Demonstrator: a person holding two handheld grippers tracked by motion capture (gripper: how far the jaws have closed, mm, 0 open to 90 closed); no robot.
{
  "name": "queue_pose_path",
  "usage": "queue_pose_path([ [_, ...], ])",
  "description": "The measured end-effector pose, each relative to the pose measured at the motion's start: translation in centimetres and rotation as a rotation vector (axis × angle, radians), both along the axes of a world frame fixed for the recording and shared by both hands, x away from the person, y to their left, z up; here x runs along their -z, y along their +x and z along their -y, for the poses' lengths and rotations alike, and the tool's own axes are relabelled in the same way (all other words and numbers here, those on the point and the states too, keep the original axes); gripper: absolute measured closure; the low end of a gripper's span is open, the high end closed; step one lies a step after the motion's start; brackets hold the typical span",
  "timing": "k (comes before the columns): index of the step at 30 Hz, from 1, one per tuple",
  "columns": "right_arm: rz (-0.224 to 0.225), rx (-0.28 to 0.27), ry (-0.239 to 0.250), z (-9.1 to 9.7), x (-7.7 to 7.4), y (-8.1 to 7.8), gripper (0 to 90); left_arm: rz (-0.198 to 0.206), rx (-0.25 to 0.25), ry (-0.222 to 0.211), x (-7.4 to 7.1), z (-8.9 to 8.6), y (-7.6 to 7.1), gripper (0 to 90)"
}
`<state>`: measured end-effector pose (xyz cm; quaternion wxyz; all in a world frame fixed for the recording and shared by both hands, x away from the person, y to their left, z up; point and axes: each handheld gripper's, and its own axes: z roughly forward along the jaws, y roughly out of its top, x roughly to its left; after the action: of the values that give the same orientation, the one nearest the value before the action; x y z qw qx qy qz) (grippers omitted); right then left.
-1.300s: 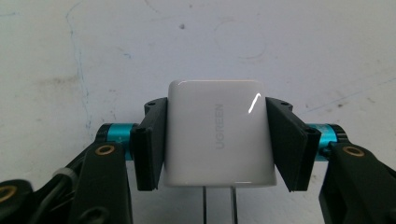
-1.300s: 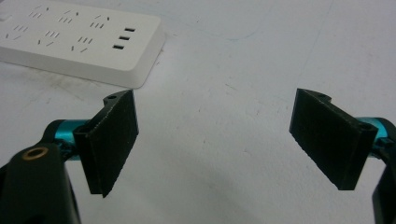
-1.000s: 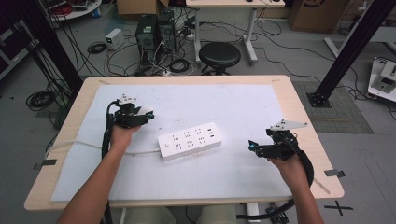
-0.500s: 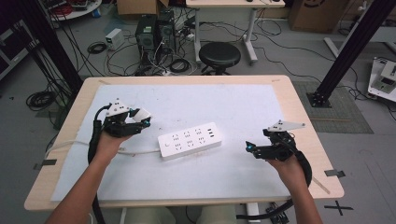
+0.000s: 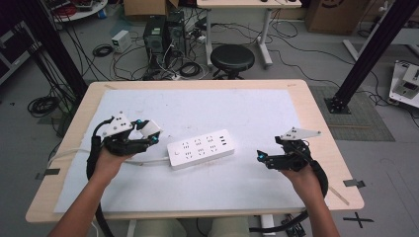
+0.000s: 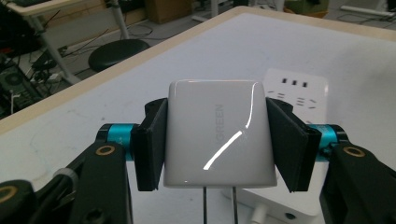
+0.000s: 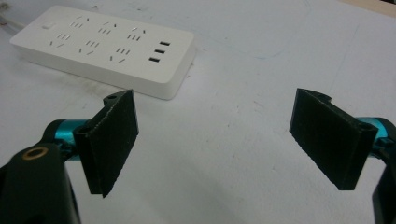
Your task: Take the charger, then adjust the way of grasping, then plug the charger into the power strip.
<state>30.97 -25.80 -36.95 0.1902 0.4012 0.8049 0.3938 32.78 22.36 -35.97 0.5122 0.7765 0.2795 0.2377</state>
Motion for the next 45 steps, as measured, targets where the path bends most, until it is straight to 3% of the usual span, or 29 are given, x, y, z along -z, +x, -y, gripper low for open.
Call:
queue_pose_path([
  [6,0.009,-0.014,0.005,-0.6,-0.2,-0.7,15.8,0.019,0.047,0.025,-0.6,0.2,-2.5,42.6],
  [11,0.015,-0.046,-0.003,-1.4,-0.2,-0.9,15.8,0.021,0.083,0.021,-0.7,0.7,-3.5,42.6],
  [22,0.002,-0.089,0.008,-2.5,-0.8,-0.8,15.8,0.019,0.124,0.042,-0.5,1.7,-3.9,42.6],
  [29,-0.046,-0.105,0.009,-3.3,-0.8,-0.1,15.7,0.022,0.162,0.061,-0.4,2.3,-3.9,42.6],
  [34,-0.095,-0.131,0.037,-3.7,-0.9,0.4,15.7,0.024,0.188,0.065,-0.2,2.9,-3.7,42.6],
  [41,-0.084,-0.140,0.042,-3.9,-1.0,0.6,15.7,0.025,0.225,0.065,-0.1,3.9,-3.3,42.6],
  [45,-0.099,-0.154,0.048,-4.2,-1.0,0.6,15.8,0.022,0.246,0.068,0.0,4.4,-3.3,42.6],
])
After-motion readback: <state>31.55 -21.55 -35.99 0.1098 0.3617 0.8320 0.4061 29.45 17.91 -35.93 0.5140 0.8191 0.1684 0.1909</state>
